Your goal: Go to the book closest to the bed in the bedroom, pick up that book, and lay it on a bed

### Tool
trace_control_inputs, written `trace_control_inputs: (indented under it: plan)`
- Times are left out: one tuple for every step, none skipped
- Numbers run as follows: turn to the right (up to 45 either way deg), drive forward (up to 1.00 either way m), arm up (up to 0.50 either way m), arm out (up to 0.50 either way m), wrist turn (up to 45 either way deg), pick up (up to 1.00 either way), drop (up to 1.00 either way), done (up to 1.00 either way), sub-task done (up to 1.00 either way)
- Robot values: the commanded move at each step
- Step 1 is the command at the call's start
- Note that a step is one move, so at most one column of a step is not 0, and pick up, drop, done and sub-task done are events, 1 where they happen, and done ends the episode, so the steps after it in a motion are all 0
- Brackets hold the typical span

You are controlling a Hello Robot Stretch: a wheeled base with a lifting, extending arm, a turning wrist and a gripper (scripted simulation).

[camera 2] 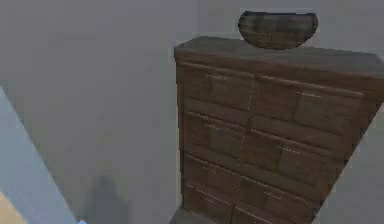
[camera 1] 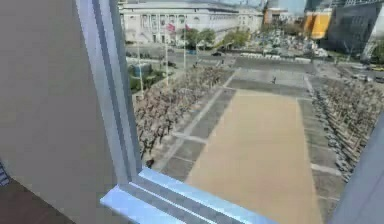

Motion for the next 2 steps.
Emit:
trace_control_inputs:
  plan:
    - [-39.0,0.00,0.00,0.00,0.0,0.00,0.00,0.00,0.00]
    - [-3.0,0.00,0.00,0.00,0.0,0.00,0.00,0.00,0.00]
